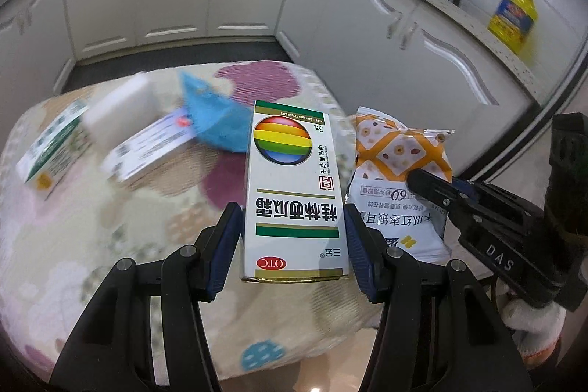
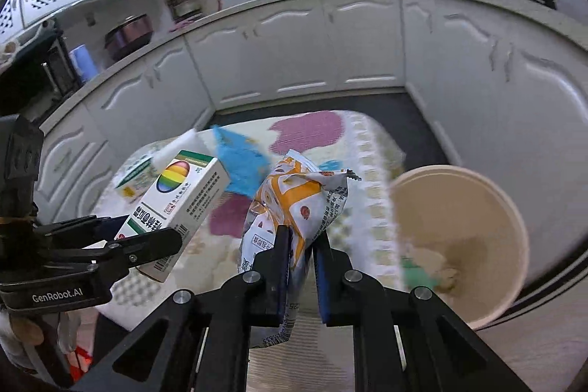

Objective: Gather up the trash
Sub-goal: 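Carry the medicine box and snack wrapper with both tools over the beige bin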

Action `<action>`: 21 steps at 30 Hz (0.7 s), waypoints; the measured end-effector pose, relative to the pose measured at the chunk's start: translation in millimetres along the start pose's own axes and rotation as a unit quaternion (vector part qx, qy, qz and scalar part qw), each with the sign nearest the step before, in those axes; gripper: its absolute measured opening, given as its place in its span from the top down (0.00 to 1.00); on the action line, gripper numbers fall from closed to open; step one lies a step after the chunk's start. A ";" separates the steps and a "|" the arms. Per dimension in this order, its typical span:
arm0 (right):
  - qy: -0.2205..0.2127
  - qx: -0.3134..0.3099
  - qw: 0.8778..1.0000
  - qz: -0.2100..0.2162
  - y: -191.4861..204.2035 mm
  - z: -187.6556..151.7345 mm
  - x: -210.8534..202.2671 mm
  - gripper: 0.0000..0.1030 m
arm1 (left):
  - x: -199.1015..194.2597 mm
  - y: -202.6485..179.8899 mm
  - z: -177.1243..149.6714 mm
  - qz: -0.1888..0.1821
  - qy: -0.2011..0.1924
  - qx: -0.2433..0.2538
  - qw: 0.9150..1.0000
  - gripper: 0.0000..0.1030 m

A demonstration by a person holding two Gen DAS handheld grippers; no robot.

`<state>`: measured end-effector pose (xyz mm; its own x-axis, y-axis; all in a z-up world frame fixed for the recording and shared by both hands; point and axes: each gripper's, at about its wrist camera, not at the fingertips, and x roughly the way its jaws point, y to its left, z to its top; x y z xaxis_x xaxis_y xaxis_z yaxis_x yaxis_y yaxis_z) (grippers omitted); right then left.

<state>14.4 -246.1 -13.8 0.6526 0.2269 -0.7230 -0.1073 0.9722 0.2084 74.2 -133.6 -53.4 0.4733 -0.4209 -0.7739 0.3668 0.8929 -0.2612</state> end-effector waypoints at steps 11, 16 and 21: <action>-0.013 0.028 0.995 -0.092 -72.0 0.0 -21.1 0.88 | 59.9 -68.8 36.8 -0.028 0.020 0.033 0.999 0.48; -0.008 0.040 0.991 -0.129 -104.7 1.5 -20.6 0.88 | 90.2 -101.5 49.5 -0.037 0.028 0.050 0.998 0.48; 0.006 0.052 0.987 -0.151 -131.5 -0.3 -16.0 0.88 | 117.9 -125.9 56.7 -0.041 0.041 0.066 0.996 0.48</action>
<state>17.8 -377.5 -29.8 0.6338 -0.0704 -0.7703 0.1682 0.9846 0.0485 129.3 -304.8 -79.0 0.3726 -0.4731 -0.7983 0.5070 0.8243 -0.2519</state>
